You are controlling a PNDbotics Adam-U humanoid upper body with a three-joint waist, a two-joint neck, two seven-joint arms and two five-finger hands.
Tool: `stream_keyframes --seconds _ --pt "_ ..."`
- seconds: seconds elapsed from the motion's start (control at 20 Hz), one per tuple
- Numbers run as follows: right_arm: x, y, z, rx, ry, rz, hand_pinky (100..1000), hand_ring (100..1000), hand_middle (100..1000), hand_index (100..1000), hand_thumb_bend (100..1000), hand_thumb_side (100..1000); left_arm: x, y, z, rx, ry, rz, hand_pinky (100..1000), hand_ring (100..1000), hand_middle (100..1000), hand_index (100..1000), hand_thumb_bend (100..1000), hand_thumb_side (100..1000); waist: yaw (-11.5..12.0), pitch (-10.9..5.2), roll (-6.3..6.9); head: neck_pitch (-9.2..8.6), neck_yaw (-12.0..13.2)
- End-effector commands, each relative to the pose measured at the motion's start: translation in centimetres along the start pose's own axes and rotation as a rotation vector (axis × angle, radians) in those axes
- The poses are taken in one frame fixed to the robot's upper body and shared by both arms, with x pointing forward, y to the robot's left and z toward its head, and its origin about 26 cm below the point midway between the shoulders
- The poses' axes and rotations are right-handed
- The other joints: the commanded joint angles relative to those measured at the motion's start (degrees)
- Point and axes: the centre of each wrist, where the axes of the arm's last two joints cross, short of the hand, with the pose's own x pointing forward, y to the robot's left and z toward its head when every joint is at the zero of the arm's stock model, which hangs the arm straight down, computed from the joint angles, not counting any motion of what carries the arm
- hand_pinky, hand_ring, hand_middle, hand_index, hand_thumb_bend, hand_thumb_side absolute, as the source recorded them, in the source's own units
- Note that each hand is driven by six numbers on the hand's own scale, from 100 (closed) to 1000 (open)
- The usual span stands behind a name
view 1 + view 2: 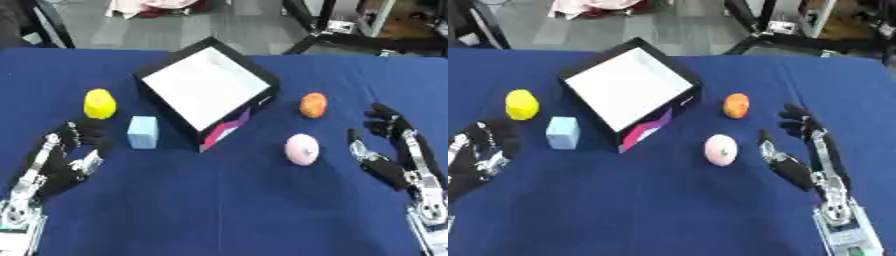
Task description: Pick up objects on the table and place them in the box.
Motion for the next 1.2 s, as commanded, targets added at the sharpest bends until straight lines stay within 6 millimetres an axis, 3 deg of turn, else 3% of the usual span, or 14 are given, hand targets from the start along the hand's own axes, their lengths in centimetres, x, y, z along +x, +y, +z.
stream_keyframes --seconds 0.05,0.4,0.7,0.95,1.2 --pt "0.2 -0.8 -0.2 -0.001 -0.015 0.019 817 776 776 900 257 338 1.5 3.7 -0.8 0.02 -0.023 -0.165 755 735 706 802 518 497 0.1 -1.86 1.0 -0.05 -0.36" --pt "0.0 -1.1 -0.1 0.009 -0.009 0.039 817 776 776 900 255 338 2.1 7.3 -4.3 -0.164 0.048 -0.449 823 758 764 888 587 482 0.37 -2.21 2.14 -0.05 -0.88" --pt "-0.2 -1.0 0.1 0.02 -0.005 0.041 817 776 777 901 252 338 2.6 10.2 -7.4 -0.372 0.176 -0.727 851 767 788 921 614 452 -0.27 -2.58 2.03 -0.05 -0.51" --pt "0.0 -0.7 0.0 0.034 -0.013 0.026 817 776 777 901 248 340 2.5 15.3 -7.9 -0.433 0.314 -0.898 852 759 784 922 623 442 -1.51 -2.51 1.47 -0.05 0.53" --pt "0.0 -0.6 0.0 0.039 -0.011 0.021 817 776 777 901 244 340 1.0 15.9 -9.2 -0.433 0.34 -0.919 836 742 767 913 608 428 -1.58 -2.57 1.31 -0.05 0.72"
